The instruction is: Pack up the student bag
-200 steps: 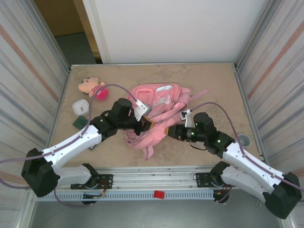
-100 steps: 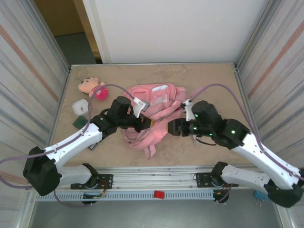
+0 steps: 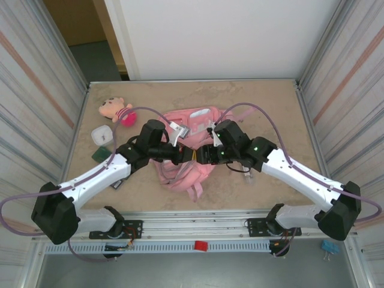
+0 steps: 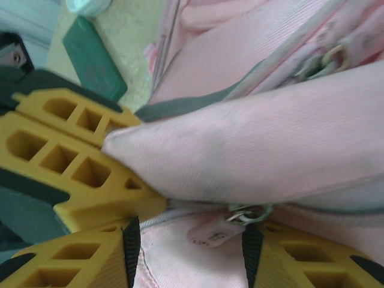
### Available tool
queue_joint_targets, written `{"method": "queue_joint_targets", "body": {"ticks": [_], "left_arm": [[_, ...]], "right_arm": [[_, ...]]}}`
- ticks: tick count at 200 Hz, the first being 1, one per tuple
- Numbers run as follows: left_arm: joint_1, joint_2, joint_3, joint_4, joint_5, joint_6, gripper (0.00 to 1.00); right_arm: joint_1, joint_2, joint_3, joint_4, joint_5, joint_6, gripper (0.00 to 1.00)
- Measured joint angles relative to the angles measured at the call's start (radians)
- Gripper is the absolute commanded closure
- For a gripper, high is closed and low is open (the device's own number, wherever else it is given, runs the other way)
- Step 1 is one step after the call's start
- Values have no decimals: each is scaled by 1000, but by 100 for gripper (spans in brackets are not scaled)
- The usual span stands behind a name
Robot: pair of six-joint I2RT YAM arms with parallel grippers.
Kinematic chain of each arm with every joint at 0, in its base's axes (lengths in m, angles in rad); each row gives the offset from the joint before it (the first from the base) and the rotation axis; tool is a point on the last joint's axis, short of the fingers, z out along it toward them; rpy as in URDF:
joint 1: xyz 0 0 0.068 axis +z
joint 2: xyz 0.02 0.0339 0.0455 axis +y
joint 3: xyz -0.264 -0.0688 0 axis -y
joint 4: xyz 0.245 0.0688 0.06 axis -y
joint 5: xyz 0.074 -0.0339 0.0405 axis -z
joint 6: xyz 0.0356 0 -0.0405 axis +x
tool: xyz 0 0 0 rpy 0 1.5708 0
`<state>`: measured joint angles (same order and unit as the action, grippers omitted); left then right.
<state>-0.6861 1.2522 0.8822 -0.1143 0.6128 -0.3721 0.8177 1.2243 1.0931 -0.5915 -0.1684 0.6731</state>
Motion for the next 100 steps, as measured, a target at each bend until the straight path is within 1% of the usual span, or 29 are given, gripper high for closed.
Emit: {"method": "queue_joint_targets", "body": {"ticks": [12,29,37,47,58,71,86,100], "left_arm": [[0,1,0,5,5,0,100],[3,1,0,8,9,1,100],[5,1,0,8,12,2,100],[5,1,0,5,12,3,100],[6,2,0,-2,12,9,100],[6,2,1,-13,12,19,100],[6,3,4,-28,11,35,100],[6,3,12,-43,8,47,100]], "right_arm": [[-22,-2,-8,11,-15,12,62],[-33,1,-8,12,-19,24,63],[-33,5,-8,11,-18,24,67],[-33,12,-6,9,-19,25,75],[-33,19,-3,-2,-13,20,77],[-33,26,0,-21,1,18,77],[-32,38,16,-52,26,14,73],[-32,47,36,-82,49,9,73]]}}
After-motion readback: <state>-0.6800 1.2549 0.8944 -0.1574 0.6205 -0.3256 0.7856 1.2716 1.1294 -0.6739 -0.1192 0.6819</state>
